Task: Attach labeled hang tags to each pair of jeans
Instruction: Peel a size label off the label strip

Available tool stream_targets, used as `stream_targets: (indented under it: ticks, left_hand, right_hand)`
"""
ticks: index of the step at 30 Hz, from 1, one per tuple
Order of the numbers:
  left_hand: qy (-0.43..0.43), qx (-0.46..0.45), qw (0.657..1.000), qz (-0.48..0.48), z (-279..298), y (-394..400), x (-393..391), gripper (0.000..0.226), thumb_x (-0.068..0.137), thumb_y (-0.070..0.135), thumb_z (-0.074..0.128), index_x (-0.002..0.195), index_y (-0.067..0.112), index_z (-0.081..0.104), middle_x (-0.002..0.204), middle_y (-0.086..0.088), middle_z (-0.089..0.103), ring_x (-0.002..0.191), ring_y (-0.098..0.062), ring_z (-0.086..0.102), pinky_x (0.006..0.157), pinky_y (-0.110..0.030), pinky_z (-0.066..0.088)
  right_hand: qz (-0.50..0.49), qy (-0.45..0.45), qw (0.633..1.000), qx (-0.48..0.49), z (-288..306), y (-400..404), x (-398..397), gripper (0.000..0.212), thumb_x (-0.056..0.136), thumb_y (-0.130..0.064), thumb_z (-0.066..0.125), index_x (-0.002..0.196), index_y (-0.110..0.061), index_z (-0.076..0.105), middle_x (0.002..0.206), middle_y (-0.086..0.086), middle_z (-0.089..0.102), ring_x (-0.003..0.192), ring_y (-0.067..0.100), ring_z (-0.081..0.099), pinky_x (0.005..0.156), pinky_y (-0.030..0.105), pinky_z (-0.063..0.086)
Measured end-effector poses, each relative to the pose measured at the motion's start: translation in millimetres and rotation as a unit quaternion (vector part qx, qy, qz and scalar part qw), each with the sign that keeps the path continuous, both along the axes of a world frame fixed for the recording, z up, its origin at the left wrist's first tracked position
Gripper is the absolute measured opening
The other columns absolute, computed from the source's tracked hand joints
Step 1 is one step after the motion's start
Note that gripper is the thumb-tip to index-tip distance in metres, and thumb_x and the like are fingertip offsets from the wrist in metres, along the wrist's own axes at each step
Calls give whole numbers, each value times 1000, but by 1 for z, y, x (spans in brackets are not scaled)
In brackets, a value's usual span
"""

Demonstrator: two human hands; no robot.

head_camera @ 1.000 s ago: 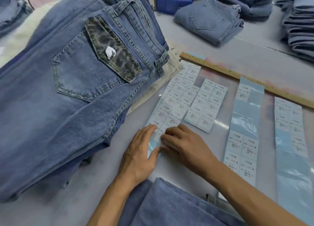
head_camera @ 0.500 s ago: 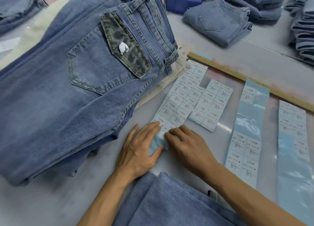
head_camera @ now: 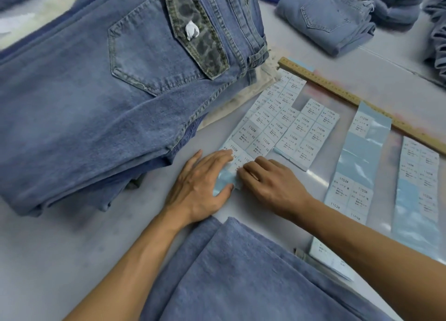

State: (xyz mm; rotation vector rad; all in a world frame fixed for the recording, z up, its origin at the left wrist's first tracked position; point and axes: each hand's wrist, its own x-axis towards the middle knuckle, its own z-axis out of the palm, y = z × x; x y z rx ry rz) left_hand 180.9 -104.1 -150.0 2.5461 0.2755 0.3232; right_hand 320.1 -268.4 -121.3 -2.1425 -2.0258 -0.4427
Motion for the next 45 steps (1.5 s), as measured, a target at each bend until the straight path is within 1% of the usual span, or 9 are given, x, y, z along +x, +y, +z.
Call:
stream_targets:
  ticks: [4, 8, 12, 21, 27, 33, 39, 42, 45]
  left_hand:
    - [-72, 44, 996, -3, 0, 0, -2, 38, 86, 35, 66, 119, 16, 67, 147, -4, 54, 139, -23, 47, 118, -45, 32]
    - [-132, 82, 987, -48, -3, 0, -6, 26, 90, 35, 71, 103, 13, 73, 120, -2, 67, 117, -24, 60, 99, -39, 46]
    - [-133, 42, 989, -56, -1, 1, -6, 22, 91, 30, 74, 101, 10, 75, 112, -2, 69, 105, -23, 64, 84, -40, 54]
    - [-171, 99, 979, -49, 2, -4, -9, 18, 101, 17, 63, 97, 6, 76, 109, -6, 73, 101, -26, 69, 76, -41, 54]
    - [-181, 130, 974, -31, 1, -5, -8, 23, 94, 21, 69, 114, 9, 70, 125, -7, 68, 119, -24, 63, 105, -48, 44]
    - [-256, 237, 934, 73, 1, -9, -14, 28, 91, 29, 72, 110, 19, 54, 107, -6, 53, 89, -24, 51, 76, -40, 38]
    - [-256, 130, 951, 117, 16, -9, -17, 53, 101, 47, 53, 59, 16, 47, 56, 1, 43, 53, -23, 44, 51, -39, 38]
    - [-109, -119, 949, 272, 33, -23, -10, 50, 91, 67, 53, 62, 28, 41, 53, 7, 48, 52, -10, 48, 50, -27, 38]
    - [-13, -333, 884, 328, 36, -43, 15, 32, 84, 54, 73, 79, 25, 60, 70, 16, 68, 69, 1, 65, 64, -18, 50]
  right_hand:
    - [-57, 94, 994, 2, -2, -5, -2, 15, 94, -4, 64, 107, -4, 70, 100, 10, 68, 83, 31, 60, 60, 41, 52]
    - [-80, 200, 976, 26, -5, -10, -4, 22, 98, -25, 68, 113, -9, 72, 114, 5, 68, 95, 28, 61, 75, 41, 55]
    - [-66, 162, 985, 7, -6, -12, -4, 18, 94, -17, 73, 110, -8, 73, 110, 7, 70, 91, 30, 62, 71, 42, 54]
    - [-21, 125, 992, -5, -2, -10, -16, 18, 100, -17, 64, 112, -6, 72, 107, 8, 71, 87, 30, 64, 70, 44, 52]
    - [-66, 195, 977, 49, 5, -2, -17, 13, 100, -11, 60, 103, -4, 70, 93, 7, 69, 79, 30, 61, 66, 42, 52]
    - [-115, 200, 966, 116, 5, 4, -22, 8, 96, -7, 65, 98, -3, 72, 92, 9, 68, 81, 30, 61, 68, 42, 51]
    - [-253, 360, 864, 245, 1, 23, -46, 14, 87, 2, 71, 99, -5, 74, 90, 4, 70, 79, 21, 65, 71, 41, 56]
    - [-263, 359, 866, 228, 0, 30, -54, 15, 86, 1, 74, 97, -8, 74, 90, 2, 69, 80, 22, 65, 71, 41, 56]
    - [-270, 338, 876, 214, -3, 30, -56, 14, 84, 3, 73, 93, -8, 73, 88, 3, 67, 81, 23, 62, 71, 33, 50]
